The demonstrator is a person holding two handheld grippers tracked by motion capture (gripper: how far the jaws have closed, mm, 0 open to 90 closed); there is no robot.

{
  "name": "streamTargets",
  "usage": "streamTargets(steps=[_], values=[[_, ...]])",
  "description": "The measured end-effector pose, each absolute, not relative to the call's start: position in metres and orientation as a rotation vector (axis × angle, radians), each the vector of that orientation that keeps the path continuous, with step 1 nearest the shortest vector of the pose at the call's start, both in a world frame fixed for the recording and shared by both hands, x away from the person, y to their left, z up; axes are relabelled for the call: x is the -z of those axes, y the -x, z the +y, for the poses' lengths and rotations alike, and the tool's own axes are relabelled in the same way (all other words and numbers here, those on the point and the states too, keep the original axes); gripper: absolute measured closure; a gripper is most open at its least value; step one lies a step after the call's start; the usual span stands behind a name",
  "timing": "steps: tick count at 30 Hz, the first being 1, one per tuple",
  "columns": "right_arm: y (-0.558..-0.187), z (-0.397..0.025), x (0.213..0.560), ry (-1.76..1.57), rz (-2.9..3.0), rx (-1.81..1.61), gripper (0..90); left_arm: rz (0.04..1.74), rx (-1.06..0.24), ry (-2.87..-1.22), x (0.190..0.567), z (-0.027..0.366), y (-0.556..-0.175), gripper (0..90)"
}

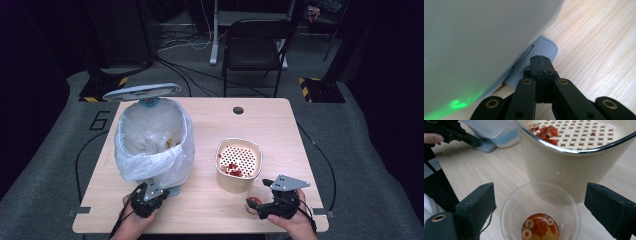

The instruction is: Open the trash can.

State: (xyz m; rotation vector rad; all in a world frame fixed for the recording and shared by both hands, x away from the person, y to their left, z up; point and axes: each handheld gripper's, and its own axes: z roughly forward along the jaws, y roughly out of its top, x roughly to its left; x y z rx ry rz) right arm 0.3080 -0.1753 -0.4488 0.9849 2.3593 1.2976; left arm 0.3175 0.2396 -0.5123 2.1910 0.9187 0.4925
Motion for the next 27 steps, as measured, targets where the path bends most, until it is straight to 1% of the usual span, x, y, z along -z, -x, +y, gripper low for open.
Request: streamTargets(steps=[14,16,23,27], values=[[-0.306,-0.171,0.468,-0.998,2.400,-1.247,9.3,0.919,-0.492,-2.191,0.512,0.240,-0.317,90.0],[-0.306,-0.170,0.470,-0.986,2.408,-1.239,13.0,0.918,-0.492,-2.192,0.512,0.240,-0.317,90.0],[-0.306,-0.170,0.477,-0.972,2.414,-1.211,15.0,0.921,-0.492,-2.190,0.512,0.240,-0.318,90.0],[-0.305,-0.171,0.482,-0.968,2.421,-1.196,22.6,0.921,-0.490,-2.192,0.512,0.240,-0.318,90.0]])
